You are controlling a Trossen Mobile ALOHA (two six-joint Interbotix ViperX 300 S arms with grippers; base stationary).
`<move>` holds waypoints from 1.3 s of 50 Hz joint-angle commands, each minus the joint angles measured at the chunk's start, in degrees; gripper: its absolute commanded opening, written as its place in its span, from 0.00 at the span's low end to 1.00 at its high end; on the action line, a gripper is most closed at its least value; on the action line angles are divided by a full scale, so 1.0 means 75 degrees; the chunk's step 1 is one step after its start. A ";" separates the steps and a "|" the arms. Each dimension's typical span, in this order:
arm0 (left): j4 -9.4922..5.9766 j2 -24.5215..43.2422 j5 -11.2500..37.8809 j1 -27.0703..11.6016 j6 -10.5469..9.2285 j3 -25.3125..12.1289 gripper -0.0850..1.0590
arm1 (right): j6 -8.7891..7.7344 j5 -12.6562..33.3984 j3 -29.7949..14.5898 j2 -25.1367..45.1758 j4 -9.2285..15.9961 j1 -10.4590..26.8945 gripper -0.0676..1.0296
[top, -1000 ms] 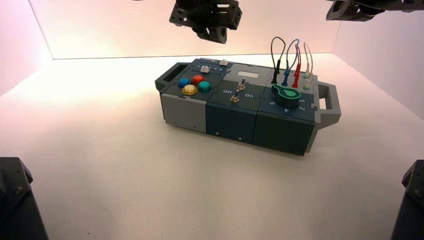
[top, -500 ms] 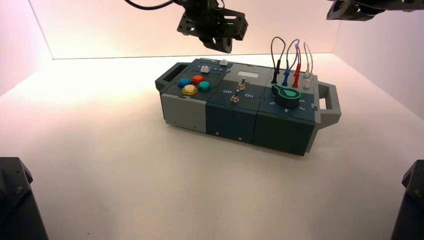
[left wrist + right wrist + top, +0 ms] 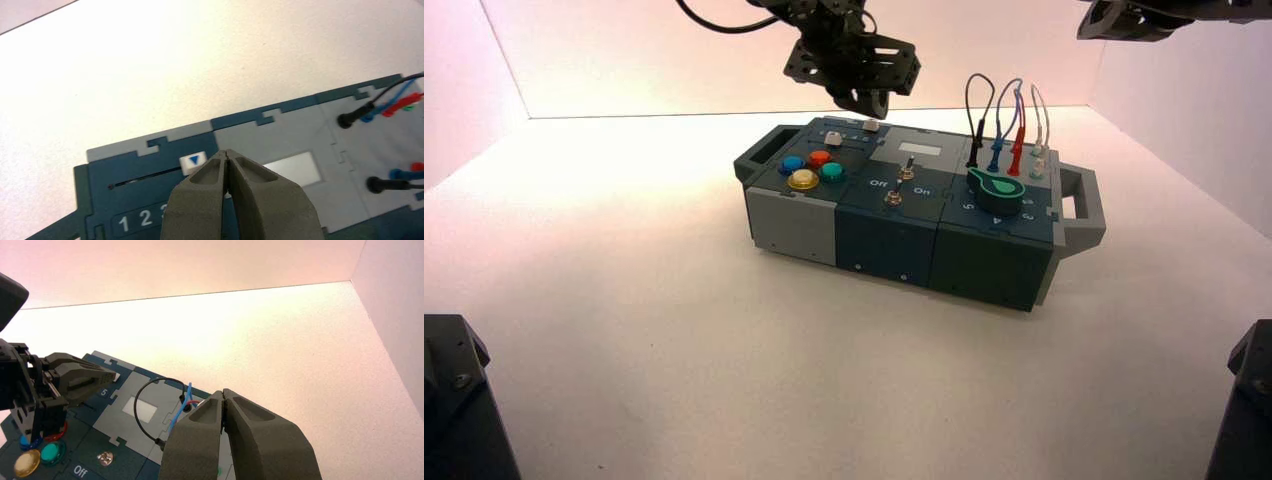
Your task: Move the top slider to position 2.
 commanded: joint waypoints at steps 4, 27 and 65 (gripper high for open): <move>0.0012 -0.0047 0.0000 0.0187 0.0035 -0.0211 0.05 | -0.0012 -0.0082 -0.0094 -0.0047 -0.0012 -0.0012 0.04; 0.0023 0.0023 -0.0012 0.0410 0.0035 -0.0258 0.05 | -0.0012 -0.0070 -0.0070 -0.0059 -0.0023 -0.0012 0.04; 0.0035 0.0070 -0.0012 0.0609 0.0035 -0.0293 0.05 | -0.0023 -0.0082 -0.0070 -0.0070 -0.0023 -0.0012 0.04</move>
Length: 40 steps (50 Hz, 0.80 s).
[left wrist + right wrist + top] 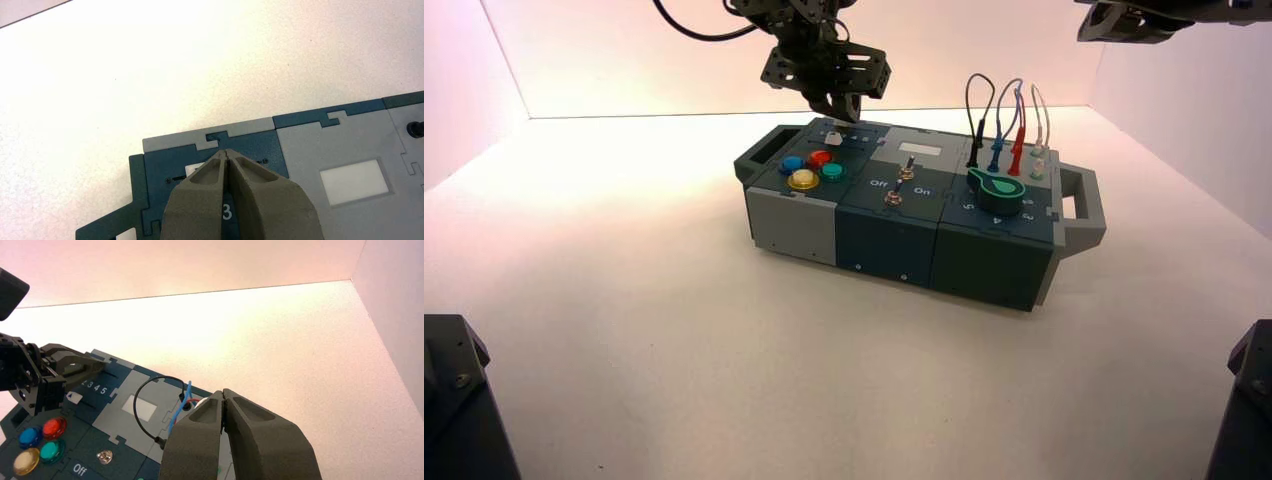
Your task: Move the top slider to position 2.
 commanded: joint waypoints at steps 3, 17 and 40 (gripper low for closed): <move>0.0012 -0.0152 -0.0023 0.0047 0.0035 -0.0199 0.05 | 0.0000 -0.0070 -0.0094 -0.0059 -0.0012 -0.0012 0.04; 0.0023 -0.0258 0.0152 -0.0258 0.0035 -0.0328 0.05 | -0.0012 -0.0082 -0.0094 -0.0047 -0.0012 -0.0023 0.04; 0.0082 -0.0750 0.0293 -0.0188 0.0305 -0.0199 0.05 | -0.0023 -0.0117 -0.0094 -0.0023 -0.0023 -0.0023 0.04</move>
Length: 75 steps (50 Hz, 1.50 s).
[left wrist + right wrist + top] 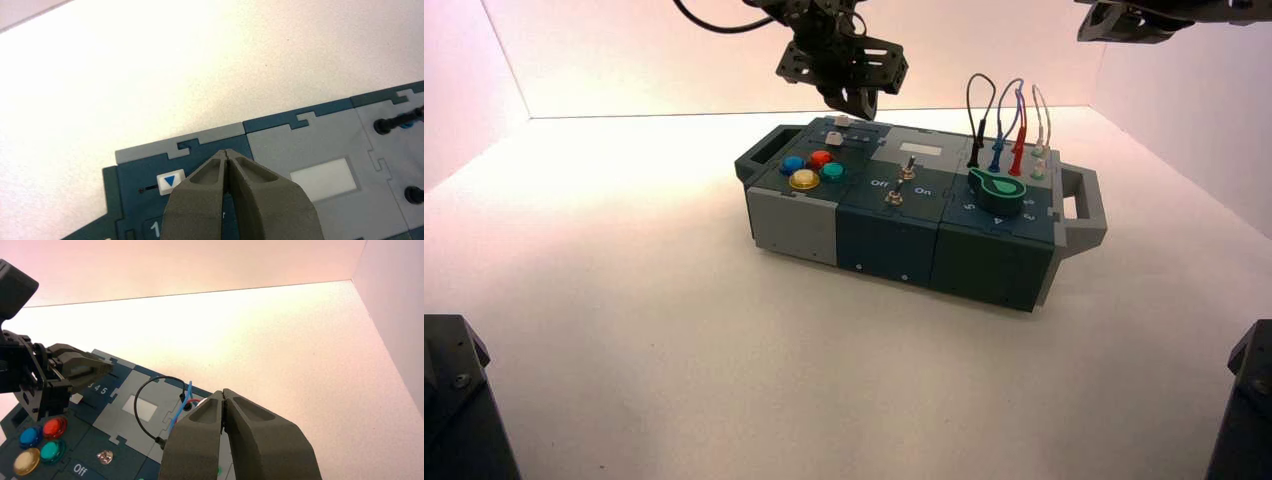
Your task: Move the top slider to position 2.
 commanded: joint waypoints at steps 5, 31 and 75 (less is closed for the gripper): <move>0.0035 -0.0797 -0.0152 0.0129 0.0152 0.0141 0.05 | -0.0023 -0.0117 -0.0094 0.0000 -0.0023 -0.0012 0.04; 0.0035 -0.2098 -0.0445 0.1266 0.0152 0.1137 0.05 | -0.0035 -0.0176 -0.0082 0.0012 -0.0035 -0.0023 0.04; -0.0012 -0.3082 -0.1605 0.1734 -0.0105 0.2754 0.05 | -0.0023 -0.0316 -0.0059 0.0117 -0.0023 -0.0023 0.04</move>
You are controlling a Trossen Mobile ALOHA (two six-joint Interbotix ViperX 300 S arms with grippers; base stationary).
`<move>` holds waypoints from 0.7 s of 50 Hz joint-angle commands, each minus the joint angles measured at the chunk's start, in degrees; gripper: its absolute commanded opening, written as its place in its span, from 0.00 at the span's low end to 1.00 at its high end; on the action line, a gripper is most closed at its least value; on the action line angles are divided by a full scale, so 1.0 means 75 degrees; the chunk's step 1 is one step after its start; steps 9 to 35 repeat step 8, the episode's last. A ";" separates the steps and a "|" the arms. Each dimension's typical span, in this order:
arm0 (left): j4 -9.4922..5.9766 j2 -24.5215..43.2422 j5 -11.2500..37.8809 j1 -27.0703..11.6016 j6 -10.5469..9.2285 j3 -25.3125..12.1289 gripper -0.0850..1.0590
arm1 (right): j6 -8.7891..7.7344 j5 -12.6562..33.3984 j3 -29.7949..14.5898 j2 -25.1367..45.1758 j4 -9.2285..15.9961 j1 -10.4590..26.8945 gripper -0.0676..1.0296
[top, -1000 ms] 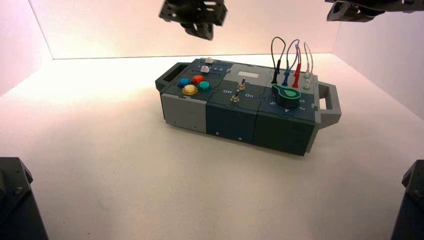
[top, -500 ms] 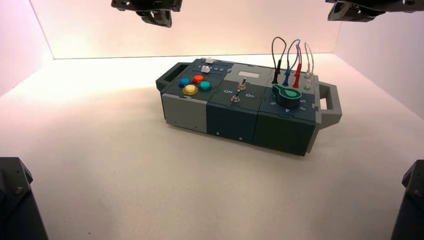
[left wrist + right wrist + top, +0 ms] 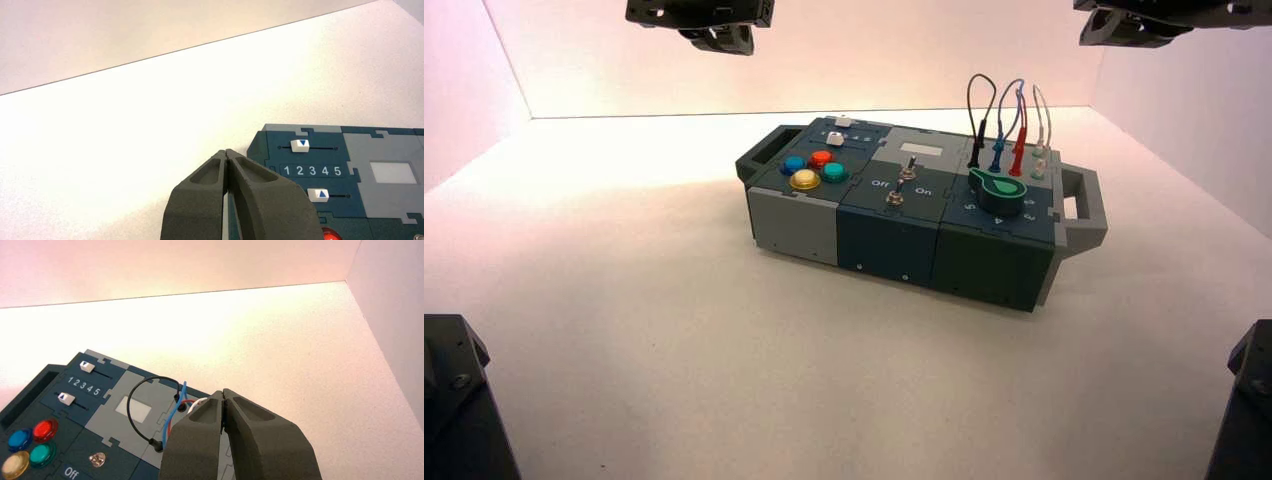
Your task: Move the top slider to position 2.
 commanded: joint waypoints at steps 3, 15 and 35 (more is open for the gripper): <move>0.0012 -0.0188 -0.0105 0.0012 -0.0023 -0.0094 0.05 | -0.0012 -0.0082 -0.0105 -0.0023 -0.0023 -0.0023 0.04; 0.0012 -0.0176 -0.0117 0.0012 -0.0035 -0.0105 0.05 | 0.0000 -0.0082 -0.0105 -0.0023 -0.0023 -0.0012 0.04; 0.0012 -0.0176 -0.0117 0.0012 -0.0035 -0.0105 0.05 | 0.0000 -0.0082 -0.0105 -0.0023 -0.0023 -0.0012 0.04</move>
